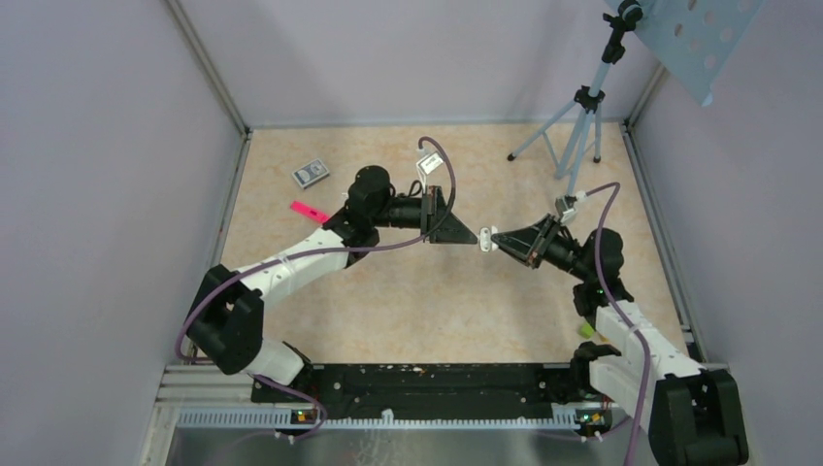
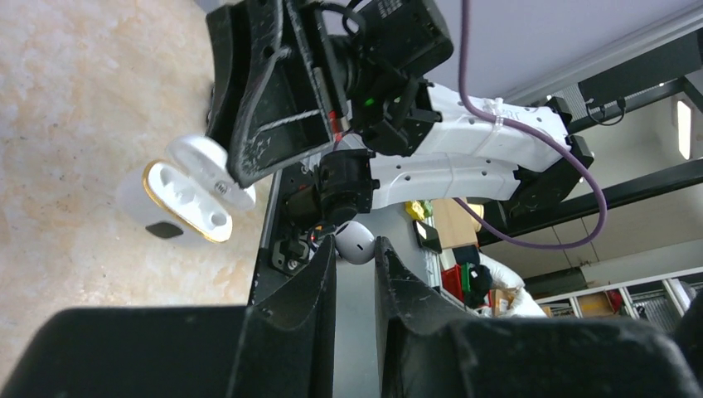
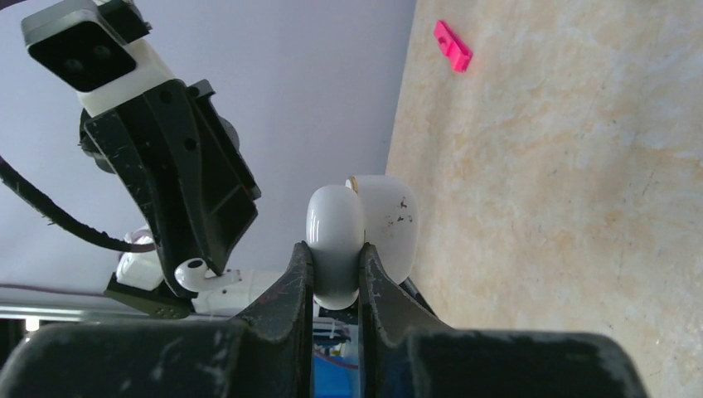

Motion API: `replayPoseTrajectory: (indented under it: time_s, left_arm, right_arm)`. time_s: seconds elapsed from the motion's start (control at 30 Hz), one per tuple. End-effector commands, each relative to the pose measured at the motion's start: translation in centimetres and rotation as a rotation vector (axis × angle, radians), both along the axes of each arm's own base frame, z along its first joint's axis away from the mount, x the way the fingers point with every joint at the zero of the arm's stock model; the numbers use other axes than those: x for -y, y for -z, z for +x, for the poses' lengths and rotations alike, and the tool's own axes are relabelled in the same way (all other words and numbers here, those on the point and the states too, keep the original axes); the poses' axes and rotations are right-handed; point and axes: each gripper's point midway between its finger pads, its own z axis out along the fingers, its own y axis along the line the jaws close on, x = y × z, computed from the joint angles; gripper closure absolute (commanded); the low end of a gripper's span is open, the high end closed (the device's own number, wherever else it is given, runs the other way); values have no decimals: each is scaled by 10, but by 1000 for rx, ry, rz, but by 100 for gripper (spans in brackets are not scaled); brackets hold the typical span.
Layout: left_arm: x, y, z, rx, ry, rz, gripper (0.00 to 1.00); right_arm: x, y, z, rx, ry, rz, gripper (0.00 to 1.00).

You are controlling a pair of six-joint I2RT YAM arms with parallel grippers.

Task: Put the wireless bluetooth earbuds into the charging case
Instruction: Insert the right earbud into the right side groove of the charging case.

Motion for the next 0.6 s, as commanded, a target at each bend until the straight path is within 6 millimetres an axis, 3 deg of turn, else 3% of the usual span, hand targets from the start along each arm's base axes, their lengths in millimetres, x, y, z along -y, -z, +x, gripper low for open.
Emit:
replayPoseTrajectory:
  time_s: [0.0, 0.57]
  left_arm:
    - [2, -28, -1, 80, 19, -87, 90]
    - [10, -16, 11, 73, -16, -108, 91]
  right_arm:
    - [-6, -18, -5, 59, -37, 46, 100]
    - [-7, -25, 2, 16, -9, 66, 100]
